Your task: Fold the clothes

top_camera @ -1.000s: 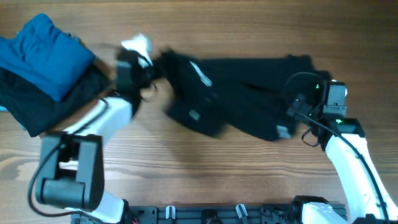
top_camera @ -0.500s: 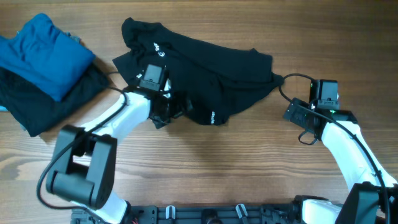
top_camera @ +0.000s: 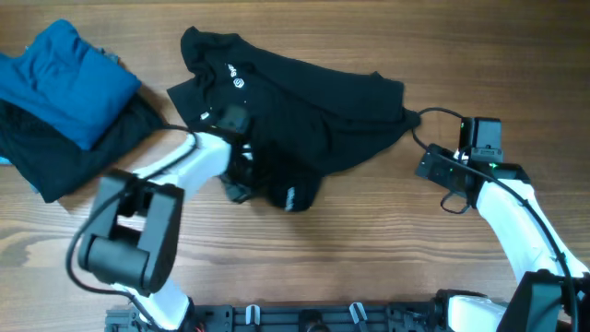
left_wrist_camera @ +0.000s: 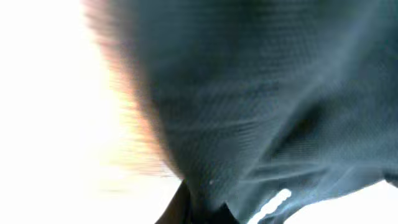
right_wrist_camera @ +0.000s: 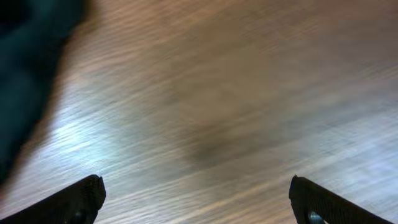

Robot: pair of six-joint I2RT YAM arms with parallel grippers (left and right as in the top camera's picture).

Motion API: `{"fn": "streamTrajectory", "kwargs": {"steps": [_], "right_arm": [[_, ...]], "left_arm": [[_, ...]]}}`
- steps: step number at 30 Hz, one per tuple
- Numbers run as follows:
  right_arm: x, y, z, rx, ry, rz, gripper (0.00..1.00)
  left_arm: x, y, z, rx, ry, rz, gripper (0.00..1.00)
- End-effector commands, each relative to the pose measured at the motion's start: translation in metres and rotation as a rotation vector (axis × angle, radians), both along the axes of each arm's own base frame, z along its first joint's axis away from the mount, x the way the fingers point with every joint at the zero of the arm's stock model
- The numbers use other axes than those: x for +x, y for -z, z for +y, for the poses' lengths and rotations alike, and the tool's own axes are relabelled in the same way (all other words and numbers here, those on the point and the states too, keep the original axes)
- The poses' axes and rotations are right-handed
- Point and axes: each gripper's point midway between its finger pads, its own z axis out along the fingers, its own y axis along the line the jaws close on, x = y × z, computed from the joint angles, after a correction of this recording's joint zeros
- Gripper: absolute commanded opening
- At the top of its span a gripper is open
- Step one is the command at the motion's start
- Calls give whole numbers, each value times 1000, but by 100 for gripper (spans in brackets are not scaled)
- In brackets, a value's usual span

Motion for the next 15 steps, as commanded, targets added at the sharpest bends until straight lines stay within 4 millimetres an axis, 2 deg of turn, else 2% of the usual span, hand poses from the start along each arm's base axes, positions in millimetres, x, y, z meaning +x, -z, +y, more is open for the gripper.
{"fn": "streamTrajectory", "kwargs": {"steps": [1,2,6,9,10,15], "right_arm": [[12,-7,54,261,-198,-64,96],[14,-7,58,288,-209,-74,93],[25,12,57,310,-158,-55,77],[40,26,70,389,-193,-82,55],[46,30,81,448,-223,-99,49],[57,40,92,474,-245,-120,49]], "left_arm": [[-7,6,100,262,-106,41,4],[-5,4,122,258,-183,54,4],[-9,4,163,288,-315,93,4],[-17,4,186,340,-359,123,4],[-19,4,188,340,-367,128,4],[-20,3,186,341,-360,134,4]]}}
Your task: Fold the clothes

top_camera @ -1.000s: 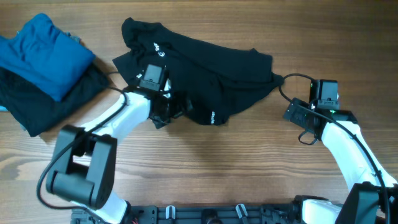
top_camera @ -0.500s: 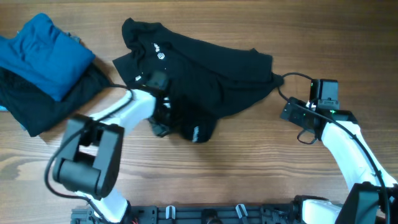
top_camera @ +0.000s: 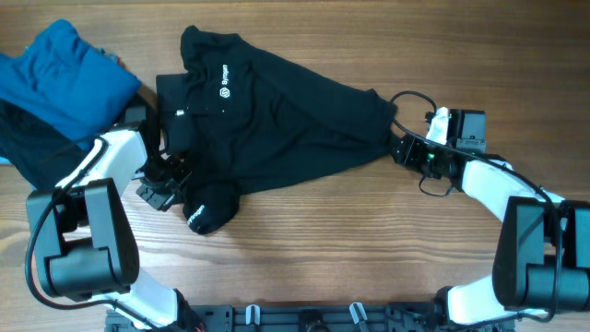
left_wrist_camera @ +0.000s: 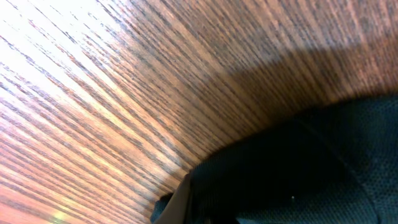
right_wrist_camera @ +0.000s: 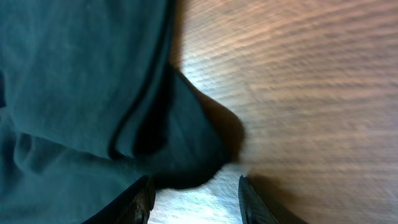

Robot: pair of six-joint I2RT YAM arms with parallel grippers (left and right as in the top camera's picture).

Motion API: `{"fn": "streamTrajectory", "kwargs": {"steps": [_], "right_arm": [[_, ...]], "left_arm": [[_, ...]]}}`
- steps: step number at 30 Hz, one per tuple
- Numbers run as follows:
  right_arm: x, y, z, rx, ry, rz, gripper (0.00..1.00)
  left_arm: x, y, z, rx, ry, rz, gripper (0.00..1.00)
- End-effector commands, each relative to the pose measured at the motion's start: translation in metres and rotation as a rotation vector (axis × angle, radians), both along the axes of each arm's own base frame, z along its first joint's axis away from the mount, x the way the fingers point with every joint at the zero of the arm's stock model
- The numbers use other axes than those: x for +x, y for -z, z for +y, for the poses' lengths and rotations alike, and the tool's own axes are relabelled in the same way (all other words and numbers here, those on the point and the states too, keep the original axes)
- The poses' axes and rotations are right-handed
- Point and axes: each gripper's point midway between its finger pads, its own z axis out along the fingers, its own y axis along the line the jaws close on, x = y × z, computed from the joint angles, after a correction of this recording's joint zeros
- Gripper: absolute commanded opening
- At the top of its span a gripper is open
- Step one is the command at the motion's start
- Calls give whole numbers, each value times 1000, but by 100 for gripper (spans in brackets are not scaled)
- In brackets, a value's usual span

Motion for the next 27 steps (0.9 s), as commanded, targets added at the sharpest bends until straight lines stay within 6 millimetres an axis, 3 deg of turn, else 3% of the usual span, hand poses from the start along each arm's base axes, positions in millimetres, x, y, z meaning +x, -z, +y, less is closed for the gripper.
{"fn": "streamTrajectory", "kwargs": {"steps": [1,7,12,15,18,19,21,22,25,27], "right_arm": [[1,5,11,43,-12,13,49],[1,10,16,-5,9,29,47],[0,14,15,-16,23,45,4],[-3,12,10,-41,31,52,4],[-30,-10,-52,-298,201,148,4],[-44,-26,-71,-364,277,168,4],[-67,-49,-75,-374,293,179,4],[-74,-51,-74,-375,286,197,4],[-84,-43,-73,-377,274,235,4],[-91,-37,-72,-379,269,263,4]], "left_arm": [[-10,4,13,68,15,31,4],[-10,4,12,68,16,32,4],[-10,4,12,68,16,32,4],[-12,4,12,66,16,40,4],[-17,3,11,59,45,57,4],[-19,2,11,51,61,61,4],[-25,1,6,25,65,87,4],[-28,0,5,19,65,100,4],[-30,-2,-3,-31,125,95,4],[-30,-2,-8,-52,141,94,15]]}}
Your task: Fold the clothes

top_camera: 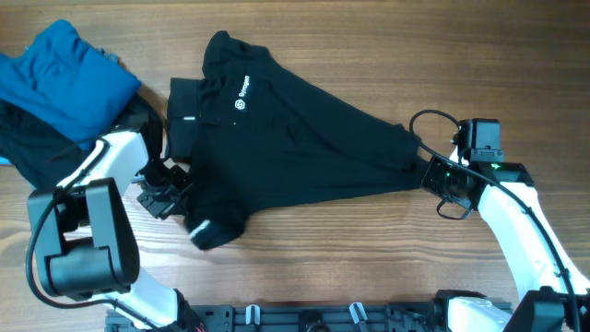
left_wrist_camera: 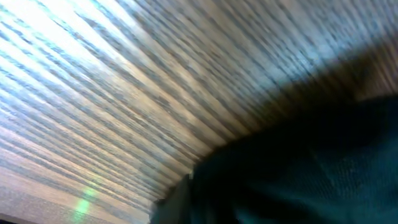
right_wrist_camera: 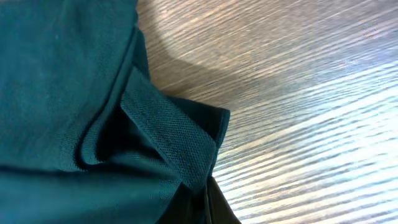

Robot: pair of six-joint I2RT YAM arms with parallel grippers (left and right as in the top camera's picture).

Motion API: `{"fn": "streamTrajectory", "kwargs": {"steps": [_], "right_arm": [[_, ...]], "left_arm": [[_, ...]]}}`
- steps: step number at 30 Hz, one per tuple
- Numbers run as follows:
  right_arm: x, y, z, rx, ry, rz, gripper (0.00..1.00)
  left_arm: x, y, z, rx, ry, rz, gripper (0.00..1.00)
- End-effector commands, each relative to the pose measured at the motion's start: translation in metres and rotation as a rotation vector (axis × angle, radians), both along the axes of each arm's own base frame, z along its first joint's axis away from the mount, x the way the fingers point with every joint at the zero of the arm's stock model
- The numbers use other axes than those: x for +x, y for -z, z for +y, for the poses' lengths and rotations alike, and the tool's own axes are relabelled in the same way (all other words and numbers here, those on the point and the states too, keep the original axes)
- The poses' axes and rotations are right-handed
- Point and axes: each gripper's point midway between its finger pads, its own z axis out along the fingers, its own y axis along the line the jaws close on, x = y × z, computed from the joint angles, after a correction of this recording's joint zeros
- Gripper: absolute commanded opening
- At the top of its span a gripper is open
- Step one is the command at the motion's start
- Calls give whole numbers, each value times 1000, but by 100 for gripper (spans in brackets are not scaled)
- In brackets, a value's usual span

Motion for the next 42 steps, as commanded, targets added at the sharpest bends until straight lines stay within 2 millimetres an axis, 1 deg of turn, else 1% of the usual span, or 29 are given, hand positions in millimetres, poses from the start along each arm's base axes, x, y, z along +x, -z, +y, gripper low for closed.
{"fn": "streamTrajectory", "kwargs": {"steps": [1,3,5,6,8,10,13,14,16,17,18,19,20,25,26,27,28,30,31,32,33,34,35,36,37,38,40,41,42], "right_arm": [[-12,9,-15,-66,40,47,4],[-15,10,-15,-66,39,60,4],[-14,10,-15,-66,39,59,4],[-14,10,-15,-66,39,59,4],[-14,10,-15,-66,39,59,5],[-14,10,-15,-66,39,59,5],[-14,10,-15,-66,39,58,5],[-14,10,-15,-66,39,58,5],[-14,10,-15,-66,40,58,5],[-14,10,-15,-66,39,59,5],[-14,10,-15,-66,39,59,5],[-14,10,-15,-66,39,59,5],[-15,10,-15,-66,39,63,5],[-16,11,-15,-65,39,67,4],[-16,11,-12,-51,32,66,4],[-11,7,0,1,-55,45,4],[-3,-6,9,35,-117,10,4],[17,-41,7,21,-126,-58,4],[35,-85,6,-1,-153,-141,4],[41,-107,5,-8,-159,-174,4],[45,-129,5,-15,-164,-200,4],[47,-146,4,-21,-169,-220,4],[49,-161,4,-28,-175,-241,4],[50,-182,0,-36,-166,-270,4],[51,-193,-3,-40,-153,-292,4],[52,-210,-11,-50,-132,-327,4],[50,-236,-21,-69,-105,-376,4],[47,-251,-23,-87,-114,-405,4],[43,-266,-25,-102,-114,-437,4]], "left_arm": [[-4,0,-2,-14,48,5,18],[-4,0,-4,-17,54,4,26],[-4,0,-10,-27,77,2,38],[-1,0,-20,-71,117,-14,44],[2,-2,-38,-143,164,-40,53],[3,-1,-48,-141,208,-45,61],[2,-1,-57,-142,248,-45,63],[1,-1,-59,-142,256,-44,61],[-1,-1,-63,-143,276,-37,47],[-2,-1,-65,-143,282,-34,42],[-2,-1,-66,-143,286,-34,29],[-2,-1,-65,-141,287,-34,19],[-2,0,-61,-118,292,-32,5],[-2,0,-61,-114,294,-31,4],[-2,-1,-61,-114,294,-32,4],[2,-6,-61,-114,301,-57,4],[13,-20,-63,-127,350,-116,4],[41,-63,-64,-117,415,-264,4],[67,-104,-65,-93,436,-418,4],[80,-132,-65,-76,438,-517,4],[87,-154,-64,-63,436,-587,4],[96,-184,-60,-42,426,-685,4],[101,-206,-55,-24,413,-753,4],[106,-239,-43,11,381,-855,4],[107,-259,-32,36,350,-914,4],[106,-285,-15,75,279,-993,4],[103,-318,6,103,167,-1103,4],[101,-334,6,81,162,-1168,4],[96,-354,2,52,170,-1250,4]]}}
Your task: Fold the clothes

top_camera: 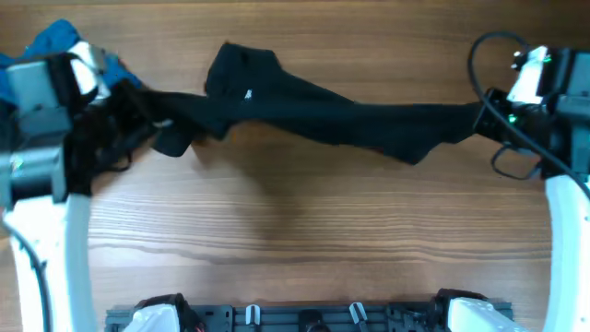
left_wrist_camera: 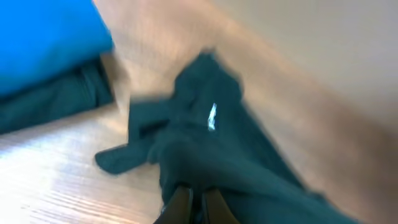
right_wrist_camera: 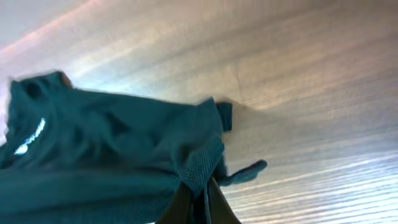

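Note:
A black polo shirt (top_camera: 323, 115) with a small white logo hangs stretched in the air across the table, pulled between both arms. My left gripper (top_camera: 147, 124) is shut on its left end, and in the left wrist view the cloth (left_wrist_camera: 205, 149) bunches over the closed fingers (left_wrist_camera: 180, 205). At the far right my right gripper (top_camera: 484, 120) is shut on the other end; the right wrist view shows the dark fabric (right_wrist_camera: 118, 155) pinched in the gripper (right_wrist_camera: 199, 202), a loose flap dangling below.
A folded blue garment (top_camera: 55, 41) lies on a black one at the table's far left corner, partly behind my raised left arm; both show in the left wrist view, the blue garment (left_wrist_camera: 50, 43) on top. Bare wooden tabletop (top_camera: 304, 221) lies beneath the shirt.
Both arms have risen and moved apart. The shirt, which lay spread on the table with each gripper at one end, now hangs taut above it as a narrow band.
The shirt first lay crumpled with my left gripper in its folds and my right gripper open off its right edge. Then the right gripper reached that edge and the left held the left side. The shirt was then spread wider; now it is lifted between both grippers.

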Robot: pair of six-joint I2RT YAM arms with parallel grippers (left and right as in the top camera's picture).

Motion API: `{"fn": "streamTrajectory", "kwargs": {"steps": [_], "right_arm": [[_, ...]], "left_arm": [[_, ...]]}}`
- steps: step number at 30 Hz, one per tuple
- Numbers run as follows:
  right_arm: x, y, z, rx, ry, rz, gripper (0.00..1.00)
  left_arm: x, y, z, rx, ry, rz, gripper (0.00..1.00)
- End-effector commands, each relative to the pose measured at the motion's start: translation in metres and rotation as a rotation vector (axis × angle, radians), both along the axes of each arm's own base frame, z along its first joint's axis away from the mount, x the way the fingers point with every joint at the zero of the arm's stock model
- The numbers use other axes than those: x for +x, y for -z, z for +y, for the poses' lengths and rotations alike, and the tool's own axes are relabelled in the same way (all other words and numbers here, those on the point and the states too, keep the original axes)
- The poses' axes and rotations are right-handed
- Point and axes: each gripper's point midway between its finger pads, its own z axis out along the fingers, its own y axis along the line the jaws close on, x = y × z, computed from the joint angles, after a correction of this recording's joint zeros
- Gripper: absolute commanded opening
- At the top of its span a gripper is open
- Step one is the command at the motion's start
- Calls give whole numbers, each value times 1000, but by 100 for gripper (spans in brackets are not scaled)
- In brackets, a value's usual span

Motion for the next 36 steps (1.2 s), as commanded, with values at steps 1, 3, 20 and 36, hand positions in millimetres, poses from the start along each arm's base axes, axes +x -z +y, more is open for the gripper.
{"fn": "streamTrajectory", "kwargs": {"steps": [1,3,20,36], "right_arm": [[-11,-60,-14,-82,3,-147,4],[-21,-96,-17,-110,22,-241,4],[155,-118,-25,-79,-184,-547,4],[109,50,-92,-185,48,123,4]], "left_arm": [[-14,-64,-1,-67,11,-224,4],[-26,-91,-6,-51,28,-325,4],[156,-94,-27,-65,147,-646,4],[128,98,-57,-118,287,95,4]]}}
